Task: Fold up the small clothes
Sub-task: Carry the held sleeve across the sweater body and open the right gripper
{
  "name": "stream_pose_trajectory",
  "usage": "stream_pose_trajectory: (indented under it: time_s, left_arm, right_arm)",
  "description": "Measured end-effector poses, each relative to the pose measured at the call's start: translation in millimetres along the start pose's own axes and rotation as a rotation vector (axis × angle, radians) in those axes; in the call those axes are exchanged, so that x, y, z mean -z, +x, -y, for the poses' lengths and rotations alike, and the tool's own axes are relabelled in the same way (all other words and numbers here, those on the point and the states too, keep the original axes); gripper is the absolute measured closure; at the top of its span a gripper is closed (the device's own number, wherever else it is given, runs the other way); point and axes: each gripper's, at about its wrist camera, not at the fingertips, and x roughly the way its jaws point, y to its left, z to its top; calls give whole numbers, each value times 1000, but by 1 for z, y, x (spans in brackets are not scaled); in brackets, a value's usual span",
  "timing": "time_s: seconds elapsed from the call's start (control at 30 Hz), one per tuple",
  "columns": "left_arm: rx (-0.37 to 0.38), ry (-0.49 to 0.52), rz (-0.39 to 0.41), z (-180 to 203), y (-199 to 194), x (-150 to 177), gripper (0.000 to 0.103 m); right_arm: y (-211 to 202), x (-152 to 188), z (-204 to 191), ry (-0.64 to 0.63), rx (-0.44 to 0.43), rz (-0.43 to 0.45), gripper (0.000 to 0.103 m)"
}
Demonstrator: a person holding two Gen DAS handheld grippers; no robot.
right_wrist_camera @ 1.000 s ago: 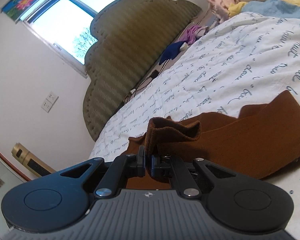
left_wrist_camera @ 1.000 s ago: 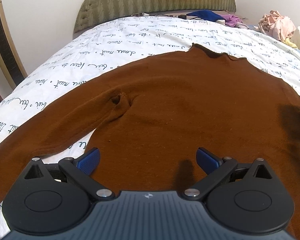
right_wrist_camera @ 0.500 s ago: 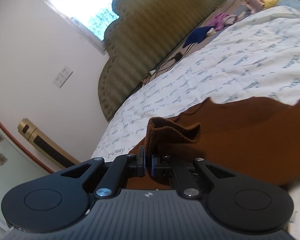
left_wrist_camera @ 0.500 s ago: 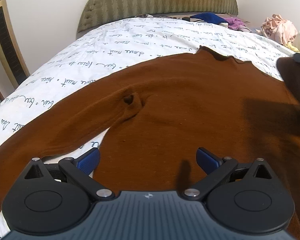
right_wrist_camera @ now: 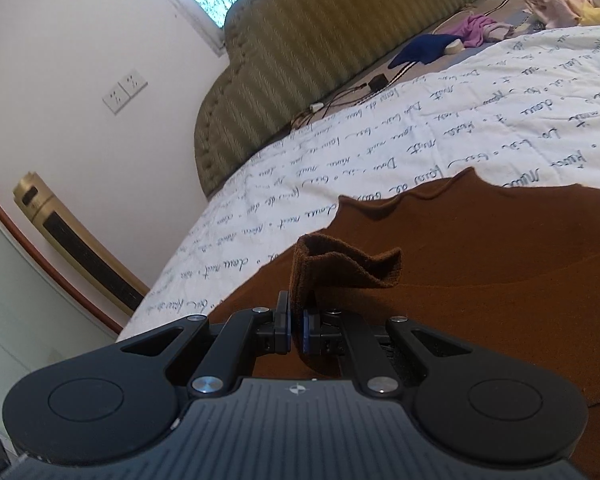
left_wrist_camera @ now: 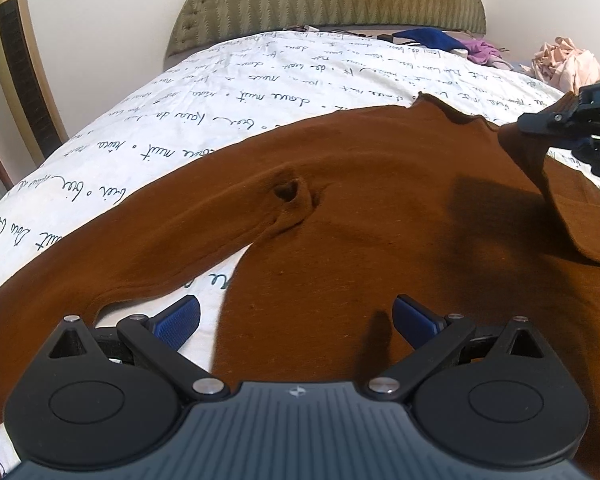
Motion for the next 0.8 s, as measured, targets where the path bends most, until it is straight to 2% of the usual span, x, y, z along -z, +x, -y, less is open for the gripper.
stream_pose_trajectory:
  time_s: [0.13,0.4,0.8]
  left_arm:
    - [-3,-5,-1,-4,0,1,0]
    - [-8,1,-9,-2,1,2,0]
    - [-11,5,-14,-2,2,2,0]
  right_arm:
    - [10,3,-7,-37,23,-13,94]
    - [25,4,-37,-208,75,-18,94]
    - [62,8,-69,-275,33,-87,94]
